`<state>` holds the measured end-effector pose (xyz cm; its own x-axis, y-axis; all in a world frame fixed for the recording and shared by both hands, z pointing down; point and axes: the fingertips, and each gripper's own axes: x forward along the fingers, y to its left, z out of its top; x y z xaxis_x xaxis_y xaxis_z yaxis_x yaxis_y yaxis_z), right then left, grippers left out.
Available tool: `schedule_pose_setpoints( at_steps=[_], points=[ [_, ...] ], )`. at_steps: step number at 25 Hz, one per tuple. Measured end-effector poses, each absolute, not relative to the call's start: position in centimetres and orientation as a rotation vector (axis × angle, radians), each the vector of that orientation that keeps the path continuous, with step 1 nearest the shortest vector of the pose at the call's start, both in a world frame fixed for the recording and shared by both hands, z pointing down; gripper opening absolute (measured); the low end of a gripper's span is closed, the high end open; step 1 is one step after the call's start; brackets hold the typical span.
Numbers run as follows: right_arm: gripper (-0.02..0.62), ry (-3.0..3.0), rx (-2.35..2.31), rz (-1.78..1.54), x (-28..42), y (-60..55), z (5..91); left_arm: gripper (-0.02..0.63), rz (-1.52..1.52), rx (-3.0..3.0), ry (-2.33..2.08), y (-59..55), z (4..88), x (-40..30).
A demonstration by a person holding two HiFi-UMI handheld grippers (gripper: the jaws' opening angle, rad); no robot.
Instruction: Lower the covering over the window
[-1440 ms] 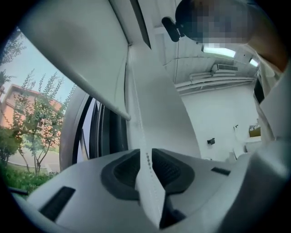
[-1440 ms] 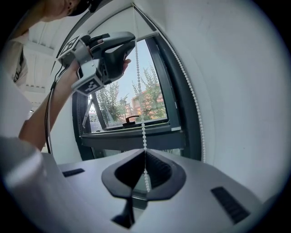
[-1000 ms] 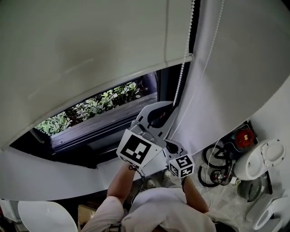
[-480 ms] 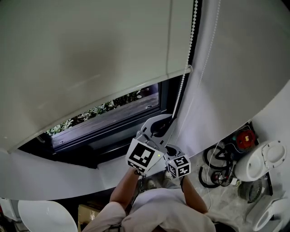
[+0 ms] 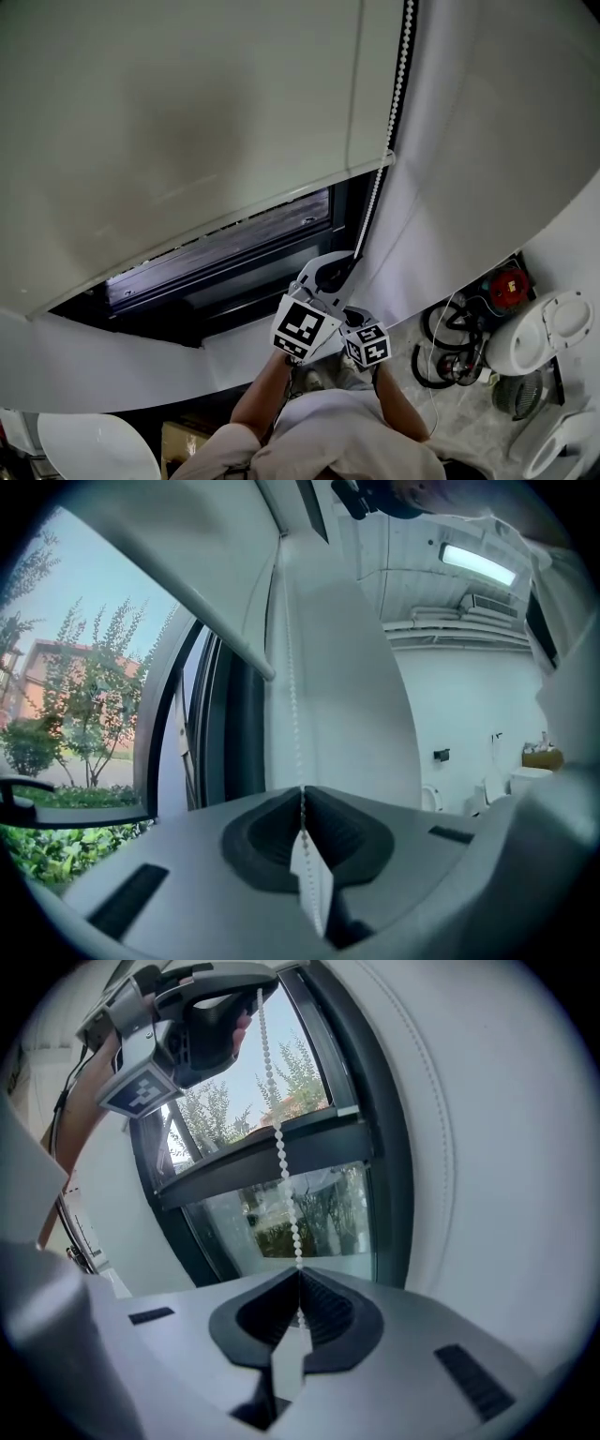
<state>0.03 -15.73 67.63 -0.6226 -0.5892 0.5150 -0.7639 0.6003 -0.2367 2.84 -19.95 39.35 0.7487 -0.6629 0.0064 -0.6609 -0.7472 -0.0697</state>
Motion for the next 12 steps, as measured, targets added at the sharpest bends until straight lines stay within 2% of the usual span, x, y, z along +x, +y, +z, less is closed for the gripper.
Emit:
schedule_pose_setpoints(
  at_steps=[12],
  points=[
    [0.002,-2.338,0.999,0.686,1.0,-14.0,71.8,0.021,-0.158,-2.925,1.131,-19.8,44.1,3.6]
  ],
)
